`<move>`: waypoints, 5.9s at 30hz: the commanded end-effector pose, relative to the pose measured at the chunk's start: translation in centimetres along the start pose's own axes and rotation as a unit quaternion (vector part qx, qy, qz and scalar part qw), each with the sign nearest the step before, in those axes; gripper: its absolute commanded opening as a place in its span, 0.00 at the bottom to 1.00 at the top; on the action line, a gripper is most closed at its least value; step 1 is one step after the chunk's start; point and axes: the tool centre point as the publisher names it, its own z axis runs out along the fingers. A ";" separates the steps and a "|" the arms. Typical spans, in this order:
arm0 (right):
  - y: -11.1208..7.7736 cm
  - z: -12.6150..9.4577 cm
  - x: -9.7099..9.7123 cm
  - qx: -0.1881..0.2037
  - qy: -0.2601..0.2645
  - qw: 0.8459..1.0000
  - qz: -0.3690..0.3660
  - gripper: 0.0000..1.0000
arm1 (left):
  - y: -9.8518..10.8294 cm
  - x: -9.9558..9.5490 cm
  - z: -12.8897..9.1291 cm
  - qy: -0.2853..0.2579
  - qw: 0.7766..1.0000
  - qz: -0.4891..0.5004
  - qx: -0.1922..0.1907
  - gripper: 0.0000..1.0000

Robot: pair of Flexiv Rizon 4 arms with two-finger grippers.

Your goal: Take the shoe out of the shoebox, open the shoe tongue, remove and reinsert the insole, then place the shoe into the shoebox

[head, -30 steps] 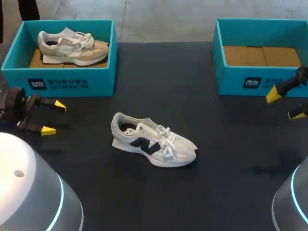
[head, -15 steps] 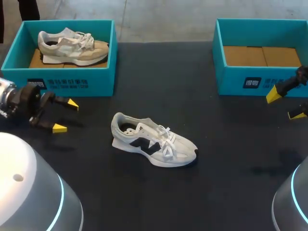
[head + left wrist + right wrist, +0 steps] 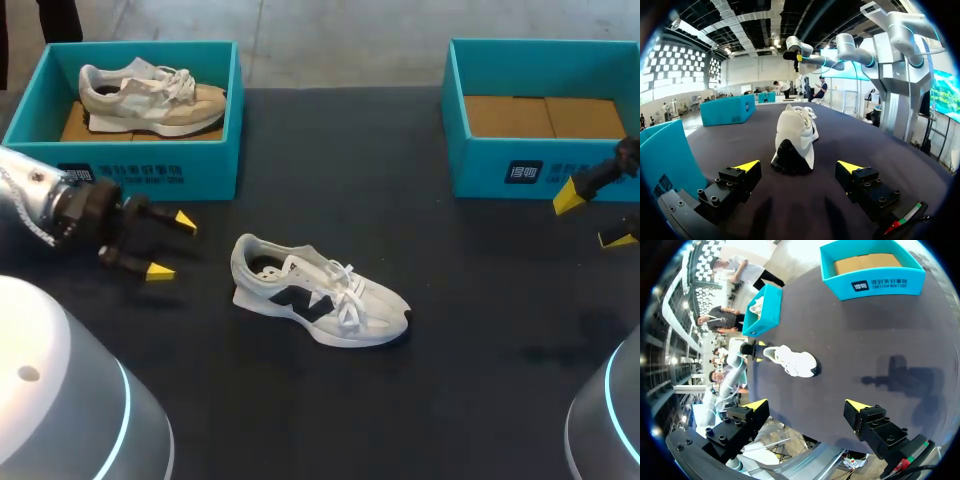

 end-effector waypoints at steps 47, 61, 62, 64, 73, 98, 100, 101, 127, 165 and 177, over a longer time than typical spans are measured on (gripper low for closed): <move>0.0 0.1 0.0 0.000 -0.001 1.000 0.001 1.00 | 0.3 -1.9 9.8 0.062 0.998 0.009 -0.007 1.00; 0.0 0.1 0.0 0.000 -0.001 1.000 0.001 1.00 | 0.3 -1.6 11.1 0.063 0.998 0.001 0.006 1.00; 0.0 0.1 0.0 0.000 -0.001 1.000 0.001 1.00 | 0.3 -1.6 11.1 0.062 0.998 0.001 0.006 1.00; 0.0 0.1 0.0 0.000 -0.001 1.000 0.001 1.00 | 0.3 -1.6 11.2 0.062 0.998 0.000 0.007 1.00; 0.0 0.1 0.0 0.000 -0.001 1.000 0.001 1.00 | 0.0 -1.7 11.4 0.060 0.998 0.001 0.010 1.00; 0.0 0.1 0.0 0.000 -0.001 1.000 0.001 1.00 | 0.5 -1.5 13.5 0.071 0.997 -0.012 0.021 1.00; 0.0 0.1 0.0 0.000 -0.001 1.000 0.001 1.00 | 0.5 -1.5 13.7 0.072 0.997 -0.012 0.022 1.00; 0.0 0.1 0.0 0.000 -0.001 1.000 0.001 1.00 | 0.6 -1.5 13.7 0.071 0.997 -0.013 0.023 1.00; 0.0 0.1 0.0 0.000 -0.001 1.000 0.001 1.00 | 0.1 -1.0 13.4 0.037 0.998 -0.010 0.053 0.00; 0.0 0.1 0.0 0.000 -0.001 1.000 0.001 1.00 | 0.0 2.6 15.0 -0.069 0.994 -0.055 0.065 0.00; 0.0 0.1 0.0 0.000 -0.001 1.000 0.001 1.00 | 0.0 2.6 15.0 -0.069 0.994 -0.055 0.065 0.00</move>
